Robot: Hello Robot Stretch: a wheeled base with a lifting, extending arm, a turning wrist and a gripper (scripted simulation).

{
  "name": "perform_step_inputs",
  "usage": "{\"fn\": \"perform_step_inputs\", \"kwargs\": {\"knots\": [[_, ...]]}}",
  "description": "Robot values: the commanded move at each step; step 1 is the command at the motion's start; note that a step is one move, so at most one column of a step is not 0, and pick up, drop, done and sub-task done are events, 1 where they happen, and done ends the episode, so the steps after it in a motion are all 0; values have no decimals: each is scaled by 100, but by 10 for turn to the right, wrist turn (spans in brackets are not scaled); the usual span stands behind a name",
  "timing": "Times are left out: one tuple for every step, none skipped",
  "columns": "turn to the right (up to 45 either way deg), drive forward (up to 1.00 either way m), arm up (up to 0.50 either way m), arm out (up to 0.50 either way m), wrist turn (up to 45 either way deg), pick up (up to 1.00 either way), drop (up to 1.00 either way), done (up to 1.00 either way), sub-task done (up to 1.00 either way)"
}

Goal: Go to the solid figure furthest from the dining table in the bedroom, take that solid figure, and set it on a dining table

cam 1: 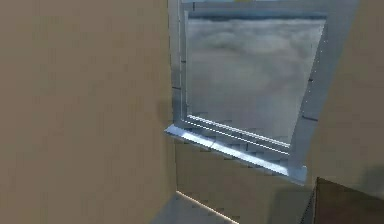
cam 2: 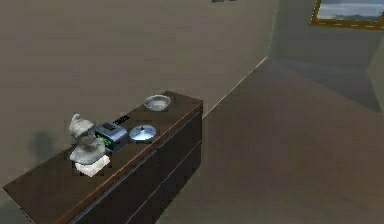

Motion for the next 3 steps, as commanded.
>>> {"fn": "perform_step_inputs", "kwargs": {"knots": [[-270,0,0,0,0,0,0,0,0],[0,0,50,0,0,0,0,0,0],[0,0,32,0,0,0,0,0,0]]}}
